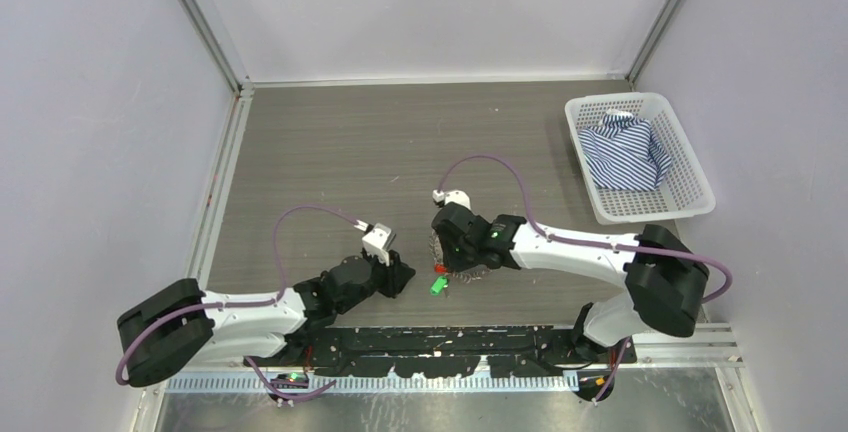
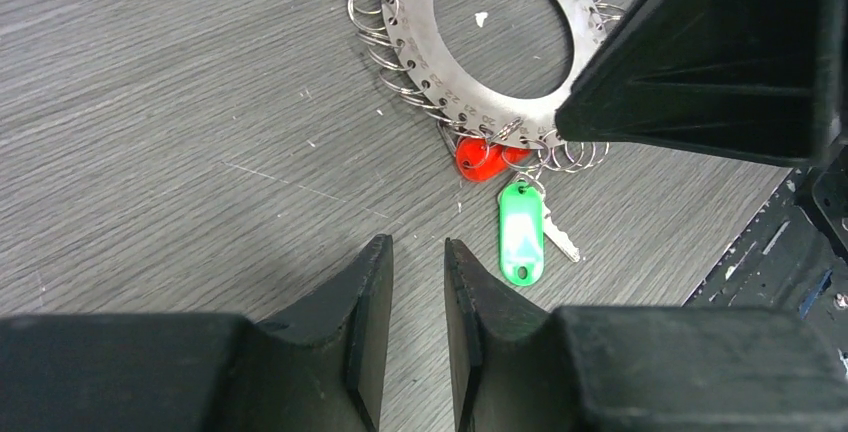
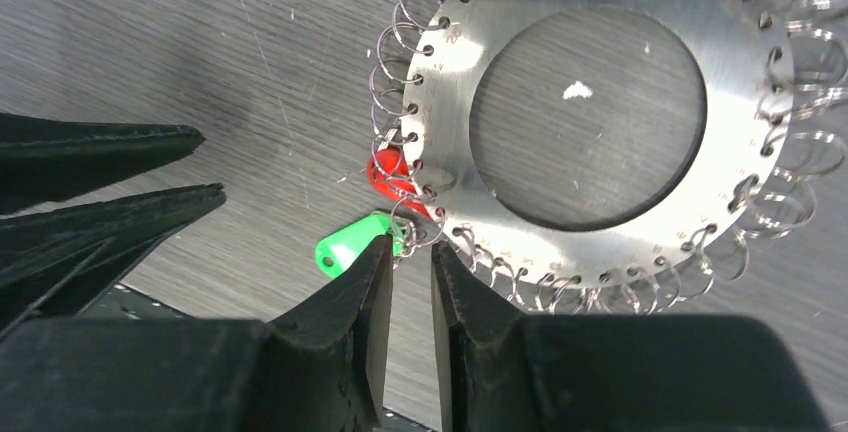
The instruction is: Remove the keys from the keyring
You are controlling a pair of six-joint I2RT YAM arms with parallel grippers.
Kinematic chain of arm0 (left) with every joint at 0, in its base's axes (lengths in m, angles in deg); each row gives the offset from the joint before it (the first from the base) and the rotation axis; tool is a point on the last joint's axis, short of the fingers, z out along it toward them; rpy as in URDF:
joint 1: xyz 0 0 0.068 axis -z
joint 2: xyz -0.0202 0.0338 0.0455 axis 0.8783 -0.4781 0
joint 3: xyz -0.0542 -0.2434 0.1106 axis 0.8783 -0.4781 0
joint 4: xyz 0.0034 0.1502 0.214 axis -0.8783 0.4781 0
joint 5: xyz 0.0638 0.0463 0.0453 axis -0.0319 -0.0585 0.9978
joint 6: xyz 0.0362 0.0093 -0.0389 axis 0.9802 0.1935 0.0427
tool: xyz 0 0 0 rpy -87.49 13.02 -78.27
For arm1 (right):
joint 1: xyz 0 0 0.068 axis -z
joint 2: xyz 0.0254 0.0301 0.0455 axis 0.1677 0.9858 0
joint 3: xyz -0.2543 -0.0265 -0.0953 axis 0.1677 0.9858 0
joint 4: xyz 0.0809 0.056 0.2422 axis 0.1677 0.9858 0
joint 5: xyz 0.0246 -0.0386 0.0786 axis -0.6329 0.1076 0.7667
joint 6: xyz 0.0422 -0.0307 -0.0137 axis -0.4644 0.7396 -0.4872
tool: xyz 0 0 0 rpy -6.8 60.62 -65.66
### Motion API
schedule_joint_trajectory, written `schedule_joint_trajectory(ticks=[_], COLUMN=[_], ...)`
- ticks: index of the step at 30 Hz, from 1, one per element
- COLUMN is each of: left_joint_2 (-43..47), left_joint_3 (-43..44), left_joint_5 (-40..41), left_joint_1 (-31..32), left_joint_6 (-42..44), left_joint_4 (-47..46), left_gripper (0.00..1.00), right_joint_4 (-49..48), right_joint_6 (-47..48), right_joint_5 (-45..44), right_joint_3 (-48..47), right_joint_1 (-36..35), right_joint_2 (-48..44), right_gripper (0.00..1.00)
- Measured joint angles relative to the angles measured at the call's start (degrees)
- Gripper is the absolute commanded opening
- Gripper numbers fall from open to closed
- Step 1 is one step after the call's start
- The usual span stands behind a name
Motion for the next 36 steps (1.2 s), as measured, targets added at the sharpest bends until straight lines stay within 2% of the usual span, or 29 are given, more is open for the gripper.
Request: schedule_joint_trajectory(ticks=[6,11,14,21,34,36], left_joint_2=[-0.96,-9.01,-13.46,-20.76,-29.38,-30.97], left_joint_3=[0.02,1.01,2.49,5.81,12.37,12.66], left_joint_5=[-1.99,-4.55,-4.57,-1.03,19.74,22.80], left_joint_1=[0.00,0.44,2.12,6.82,18.12,19.71], left_joint_6=[0.92,1.86,2.14,3.08,3.69,3.67], left_joint_4=[-2.43,-6.60,-8.26,-13.68,-12.17,-12.31], left_gripper=[0.37,0.45,0.51,0.58,0.51,0.45], right_joint_4=[2.82,5.73,7.34,7.78,5.31,4.87], right_joint_6=[8.92,12.98,13.14,10.32,10.34,10.38], right_joint_5=[0.09,0.24,-0.26,-1.92,-0.96,-0.52], right_joint_3=[-4.20,-4.50,-4.52,-2.95,-1.90,-1.90], right_joint_1=[0.00,-0.11,0.31,4.70,7.98,8.28], right_joint_2=[4.98,5.14,5.11,1.05,-0.90,-0.90], right_gripper=[0.26,0.29,0.32,0.35,0.37,0.38])
